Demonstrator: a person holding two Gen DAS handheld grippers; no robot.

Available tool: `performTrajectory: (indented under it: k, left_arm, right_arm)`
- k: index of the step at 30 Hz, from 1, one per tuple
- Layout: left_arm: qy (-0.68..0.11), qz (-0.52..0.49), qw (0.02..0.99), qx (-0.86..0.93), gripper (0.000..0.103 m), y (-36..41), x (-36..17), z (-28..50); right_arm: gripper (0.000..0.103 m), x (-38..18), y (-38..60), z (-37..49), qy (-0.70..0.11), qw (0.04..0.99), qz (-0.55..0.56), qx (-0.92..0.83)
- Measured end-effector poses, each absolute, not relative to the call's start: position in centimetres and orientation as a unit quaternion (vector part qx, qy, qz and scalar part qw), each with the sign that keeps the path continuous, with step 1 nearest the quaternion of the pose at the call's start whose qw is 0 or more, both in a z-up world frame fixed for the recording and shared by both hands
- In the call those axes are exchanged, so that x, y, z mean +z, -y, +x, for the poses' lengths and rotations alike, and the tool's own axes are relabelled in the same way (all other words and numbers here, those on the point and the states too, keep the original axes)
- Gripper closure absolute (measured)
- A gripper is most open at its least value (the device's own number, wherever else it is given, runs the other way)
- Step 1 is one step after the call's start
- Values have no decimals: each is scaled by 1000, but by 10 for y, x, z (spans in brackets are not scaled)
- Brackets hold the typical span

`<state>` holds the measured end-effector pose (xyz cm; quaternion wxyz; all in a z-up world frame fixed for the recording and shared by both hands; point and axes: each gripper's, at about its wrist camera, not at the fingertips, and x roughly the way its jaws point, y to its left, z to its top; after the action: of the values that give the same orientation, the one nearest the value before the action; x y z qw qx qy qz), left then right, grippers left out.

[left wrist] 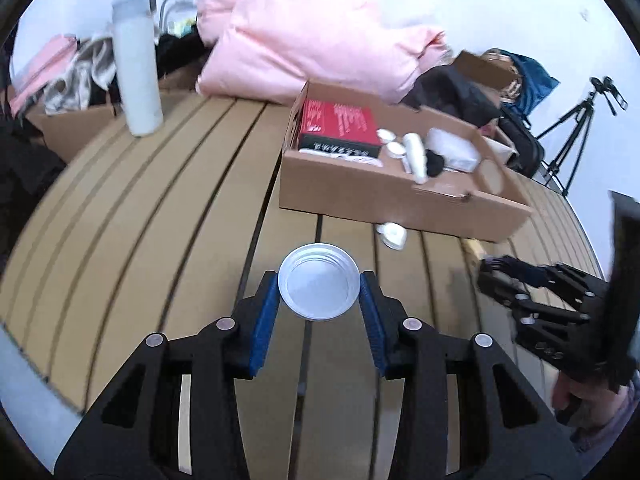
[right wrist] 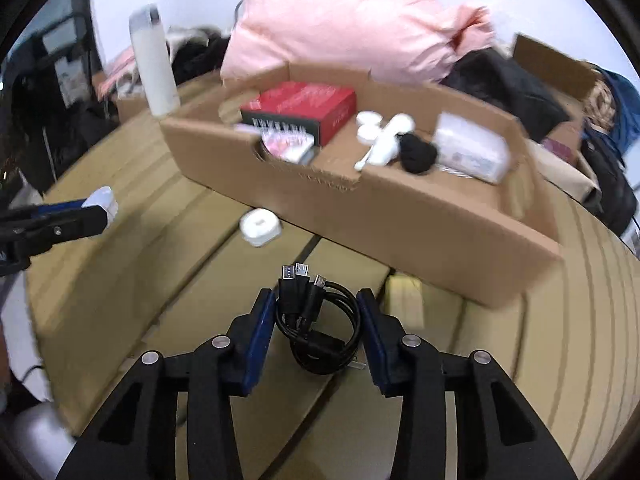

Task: Organize objects
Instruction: 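Grasp the white lid with the left gripper while the right gripper grasps the black cable, then carry the lid and cable into the cardboard tray and open both grippers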

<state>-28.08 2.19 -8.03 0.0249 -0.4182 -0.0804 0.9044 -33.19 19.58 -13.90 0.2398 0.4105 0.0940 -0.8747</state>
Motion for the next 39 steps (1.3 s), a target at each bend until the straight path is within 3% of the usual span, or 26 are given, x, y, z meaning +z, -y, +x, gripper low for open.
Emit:
performTrajectory:
  k: [5, 11, 21, 27, 30, 35, 39]
  left_arm:
    - [75, -442, 83, 890, 66, -47, -56, -209]
    - [52, -426, 126, 894, 66, -74, -41, -157]
    - [51, -415, 129, 899, 66, -71, -22, -169]
    - [13, -389, 130, 912, 66, -88, 18, -253]
    - [36, -409, 137, 901, 66, -97, 21, -330]
    - [16, -463, 136, 875, 66, -119, -24, -444]
    - [-5, -506, 129, 853, 66, -133, -77, -508]
  right_arm:
    - [58, -85, -233, -234, -35, 217, 393, -893]
    - [58, -66, -246, -144, -4, 208, 394, -895]
    - [58, -53, -248, -146, 7, 219, 382, -898]
    - [58, -14, -260, -214, 24, 233, 352, -906]
    - [58, 7, -262, -274, 38, 243, 345, -906]
    - [58, -1, -248, -401, 13, 227, 395, -890]
    - [58, -66, -229, -495, -39, 188, 475, -859]
